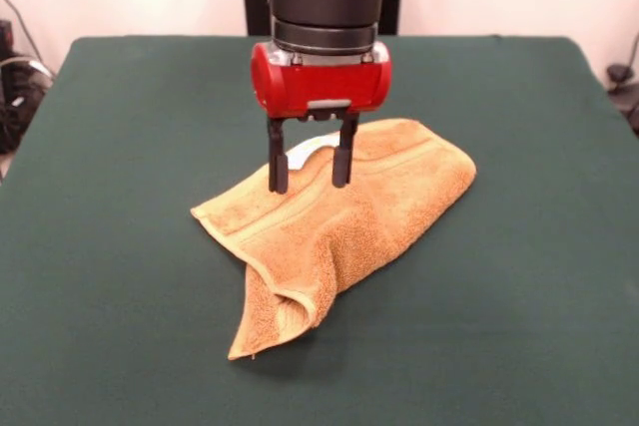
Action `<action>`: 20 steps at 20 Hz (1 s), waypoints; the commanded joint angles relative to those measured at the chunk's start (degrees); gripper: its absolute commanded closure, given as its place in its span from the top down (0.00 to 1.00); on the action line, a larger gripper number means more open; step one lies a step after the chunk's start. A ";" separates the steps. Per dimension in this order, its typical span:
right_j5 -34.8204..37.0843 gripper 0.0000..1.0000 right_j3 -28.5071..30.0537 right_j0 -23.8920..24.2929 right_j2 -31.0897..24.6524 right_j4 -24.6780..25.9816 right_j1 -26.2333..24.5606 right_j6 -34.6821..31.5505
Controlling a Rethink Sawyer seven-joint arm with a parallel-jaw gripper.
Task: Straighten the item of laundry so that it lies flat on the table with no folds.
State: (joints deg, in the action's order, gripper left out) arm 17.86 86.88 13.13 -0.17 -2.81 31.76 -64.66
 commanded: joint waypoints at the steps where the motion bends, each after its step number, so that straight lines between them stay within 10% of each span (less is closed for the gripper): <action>1: 0.19 1.00 3.15 0.23 -5.37 0.03 -3.74 -10.18; 20: -1.29 1.00 1.11 9.14 -11.78 3.98 -8.51 -3.55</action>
State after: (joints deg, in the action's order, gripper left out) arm 17.84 86.82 22.55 -3.36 -2.80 28.24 -64.66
